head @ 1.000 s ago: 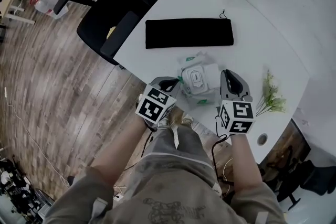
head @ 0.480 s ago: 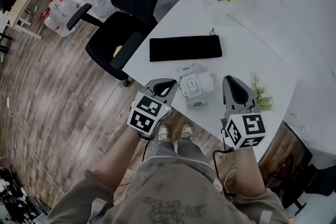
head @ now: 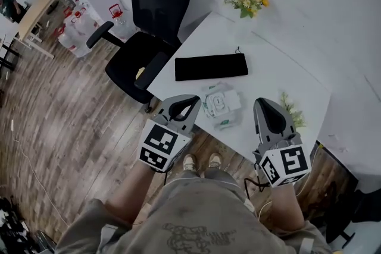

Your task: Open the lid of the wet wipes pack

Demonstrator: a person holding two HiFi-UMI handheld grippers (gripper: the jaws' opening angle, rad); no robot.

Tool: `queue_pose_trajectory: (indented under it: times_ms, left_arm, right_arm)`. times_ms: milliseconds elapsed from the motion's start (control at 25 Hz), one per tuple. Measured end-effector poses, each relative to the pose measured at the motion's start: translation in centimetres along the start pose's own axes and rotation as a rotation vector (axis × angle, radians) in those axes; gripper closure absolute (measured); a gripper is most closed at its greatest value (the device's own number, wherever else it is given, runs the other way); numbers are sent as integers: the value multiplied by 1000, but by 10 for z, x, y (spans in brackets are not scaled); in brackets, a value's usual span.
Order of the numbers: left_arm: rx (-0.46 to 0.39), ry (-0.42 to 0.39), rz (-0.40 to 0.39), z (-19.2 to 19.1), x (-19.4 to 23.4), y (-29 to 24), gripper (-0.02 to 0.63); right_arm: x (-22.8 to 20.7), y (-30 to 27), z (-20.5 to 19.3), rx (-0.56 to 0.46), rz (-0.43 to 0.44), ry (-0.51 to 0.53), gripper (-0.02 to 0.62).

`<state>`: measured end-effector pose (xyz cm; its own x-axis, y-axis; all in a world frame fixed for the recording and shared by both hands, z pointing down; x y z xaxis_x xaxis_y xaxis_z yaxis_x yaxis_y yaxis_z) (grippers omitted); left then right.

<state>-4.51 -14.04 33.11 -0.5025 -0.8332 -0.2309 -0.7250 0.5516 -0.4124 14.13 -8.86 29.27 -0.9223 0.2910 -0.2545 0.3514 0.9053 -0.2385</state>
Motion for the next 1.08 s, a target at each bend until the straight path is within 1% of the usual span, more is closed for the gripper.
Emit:
queue_pose_trajectory:
  times_ms: [120, 200, 320, 520, 720, 800, 1080]
  left_arm:
    - [-16, -39, -2, 13, -7, 15, 589]
    - [-17, -81, -6, 20, -14, 25, 589]
    - [-24, -123, -1, 26, -20, 35, 589]
    - [-16, -101, 9, 19, -25, 47, 589]
    - [-19, -38, 26, 14, -29, 60, 589]
    - [-14, -25, 29, 13, -32, 64, 589]
    - [-12, -32, 46, 17, -28, 63, 589]
  right_arm:
    - [14, 13, 4, 15, 34, 24, 555]
    - [24, 21, 4, 28, 56, 27, 555]
    - [34, 28, 1, 37, 70, 40, 555]
    - [48, 36, -12, 65, 96, 30, 555]
    - [53, 40, -22, 97, 113, 30, 555]
    - [51, 40, -23, 102, 109, 24, 555]
    - [36, 34, -14, 85, 88, 31, 555]
Point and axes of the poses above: the fingertips, and each gripper's own axes: y backward along the fingers, x to its left, z out of its top, the point moved 5 cm from there along y, backward along the fingers, and after that the axes turned 14 degrees about -y, right-handed, at the moved point
